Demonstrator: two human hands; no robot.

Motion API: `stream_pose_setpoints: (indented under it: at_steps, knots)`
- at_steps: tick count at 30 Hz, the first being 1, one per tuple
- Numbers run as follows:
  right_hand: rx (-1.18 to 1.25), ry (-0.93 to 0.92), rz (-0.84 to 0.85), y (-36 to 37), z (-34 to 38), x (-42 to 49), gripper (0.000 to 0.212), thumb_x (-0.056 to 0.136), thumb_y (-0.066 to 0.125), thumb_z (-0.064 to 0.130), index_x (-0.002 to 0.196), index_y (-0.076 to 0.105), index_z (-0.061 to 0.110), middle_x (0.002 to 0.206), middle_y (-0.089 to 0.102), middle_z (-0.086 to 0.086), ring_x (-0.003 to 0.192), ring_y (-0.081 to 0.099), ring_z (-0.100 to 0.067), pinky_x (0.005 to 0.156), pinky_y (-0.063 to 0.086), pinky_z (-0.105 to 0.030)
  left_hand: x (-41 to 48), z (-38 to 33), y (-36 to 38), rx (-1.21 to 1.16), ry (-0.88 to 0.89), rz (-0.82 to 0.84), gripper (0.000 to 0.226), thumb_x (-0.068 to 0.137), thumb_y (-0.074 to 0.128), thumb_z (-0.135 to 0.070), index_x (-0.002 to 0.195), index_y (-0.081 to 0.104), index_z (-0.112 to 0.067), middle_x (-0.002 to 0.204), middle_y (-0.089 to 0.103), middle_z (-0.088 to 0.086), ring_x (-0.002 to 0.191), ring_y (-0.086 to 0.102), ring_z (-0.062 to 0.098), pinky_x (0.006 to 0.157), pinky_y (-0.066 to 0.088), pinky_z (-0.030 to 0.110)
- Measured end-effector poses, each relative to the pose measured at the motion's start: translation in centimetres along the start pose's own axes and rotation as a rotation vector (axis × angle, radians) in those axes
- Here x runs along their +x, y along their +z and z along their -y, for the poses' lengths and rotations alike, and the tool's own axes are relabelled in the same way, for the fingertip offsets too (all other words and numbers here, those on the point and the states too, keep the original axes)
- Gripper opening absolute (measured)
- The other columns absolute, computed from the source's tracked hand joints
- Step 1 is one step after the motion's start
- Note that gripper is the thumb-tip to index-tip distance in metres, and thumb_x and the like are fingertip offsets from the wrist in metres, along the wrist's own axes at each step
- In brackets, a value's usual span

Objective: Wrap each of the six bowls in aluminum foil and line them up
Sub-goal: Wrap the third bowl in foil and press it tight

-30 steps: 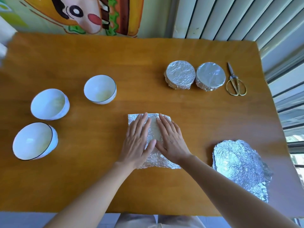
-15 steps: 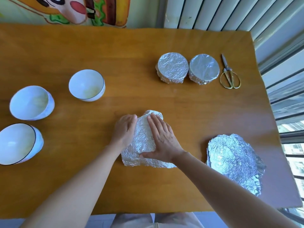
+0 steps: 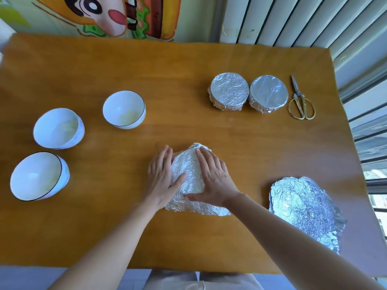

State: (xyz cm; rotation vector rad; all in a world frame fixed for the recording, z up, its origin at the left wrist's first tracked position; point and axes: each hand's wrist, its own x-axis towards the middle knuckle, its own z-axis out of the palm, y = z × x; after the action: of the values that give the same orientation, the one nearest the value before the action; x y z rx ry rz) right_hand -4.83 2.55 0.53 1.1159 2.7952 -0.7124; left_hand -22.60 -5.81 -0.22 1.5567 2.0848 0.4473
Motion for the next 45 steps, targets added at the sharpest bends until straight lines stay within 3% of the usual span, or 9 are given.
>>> stream_pose_setpoints:
  at_steps: [3,5,10,16,26,30,33,39,45]
  knots:
    - [0.025,0.005,0.014,-0.7,0.3,-0.1,0.133,0.061,0.039,0.094,0.157,0.001,0.011,0.165,-0.002,-0.009,0.152,-0.005,-0.025,0.121,0.005,-0.049,-2.4,-0.6,0.1,0.057,0.018,-0.227,0.082,0.093,0.033,-0.063,0.153,0.027,-0.009,0.159,0.022,0.007,0.142,0.027,0.028,0.113,0.021,0.046]
    - [0.060,-0.018,-0.021,-1.5,0.3,-0.1,0.115,0.074,0.031,0.088,0.158,0.001,0.015,0.165,-0.009,-0.006,0.152,-0.014,-0.023,0.119,-0.005,-0.048,-3.9,-1.4,0.4,0.032,-0.009,-0.297,0.076,0.093,0.034,-0.059,0.152,0.032,-0.012,0.155,0.027,0.005,0.131,0.036,0.028,0.106,0.025,0.043]
    - [0.060,-0.141,-0.080,-3.3,-0.2,2.1,0.076,0.095,0.029,0.055,0.157,0.017,0.013,0.166,0.009,-0.003,0.153,0.004,-0.020,0.118,0.008,-0.039,-5.1,-3.5,1.2,0.008,-0.027,-0.316,0.076,0.091,0.038,-0.061,0.150,0.035,-0.012,0.152,0.028,0.003,0.131,0.038,0.026,0.104,0.031,0.042]
    - [-0.008,-0.113,0.090,-2.1,-0.7,3.5,0.091,0.084,0.022,0.064,0.157,0.013,0.009,0.158,0.030,-0.009,0.142,0.030,-0.027,0.114,0.023,-0.043,-4.5,-3.8,3.1,0.111,-0.082,-0.083,0.125,0.071,0.047,-0.087,0.157,0.009,-0.005,0.166,-0.003,0.013,0.153,0.001,0.027,0.122,0.011,0.051]
    - [0.026,-0.071,0.063,-1.2,-1.2,3.5,0.090,0.084,0.021,0.064,0.156,0.016,0.010,0.137,0.045,-0.007,0.123,0.044,-0.028,0.098,0.033,-0.038,-3.3,-3.9,3.5,0.130,-0.098,-0.067,0.119,0.072,0.051,-0.078,0.156,0.014,-0.002,0.164,0.012,0.016,0.151,0.012,0.028,0.120,0.021,0.050]
    - [0.127,-0.065,0.003,-1.6,-1.5,3.1,0.093,0.085,0.027,0.067,0.157,0.010,0.009,0.160,0.024,-0.009,0.148,0.020,-0.024,0.119,0.016,-0.040,-3.6,-3.5,2.8,0.095,-0.064,-0.090,0.127,0.069,0.046,-0.089,0.158,0.007,-0.007,0.166,-0.001,0.012,0.154,-0.003,0.024,0.123,0.004,0.047]
    - [0.193,-0.086,-0.075,-2.7,-1.8,1.9,0.100,0.084,0.042,0.067,0.157,0.005,0.010,0.165,0.007,-0.007,0.153,0.001,-0.018,0.119,-0.007,-0.026,-3.7,-3.1,1.1,0.027,0.001,-0.141,0.128,0.067,0.045,-0.091,0.158,0.006,-0.010,0.166,-0.006,0.010,0.154,-0.007,0.022,0.122,-0.010,0.039]
    - [0.094,-0.103,0.077,-2.0,-1.9,-0.7,0.133,0.064,0.052,0.085,0.156,-0.010,0.012,0.164,-0.008,-0.010,0.152,-0.009,-0.023,0.121,-0.004,-0.040,-1.0,-1.8,-1.0,0.237,0.206,0.127,0.139,0.060,0.062,-0.087,0.158,-0.011,-0.021,0.162,-0.027,0.010,0.150,-0.023,0.025,0.122,-0.006,0.051]
    - [0.088,-0.058,0.128,-1.7,-3.2,-0.8,0.131,0.067,0.062,0.077,0.156,-0.008,0.010,0.165,0.002,-0.005,0.152,-0.002,-0.019,0.123,0.000,-0.040,-0.3,-2.3,-0.5,0.296,0.166,0.185,0.141,0.061,0.068,-0.081,0.156,-0.017,-0.021,0.160,-0.031,0.007,0.149,-0.025,0.026,0.120,-0.015,0.044]
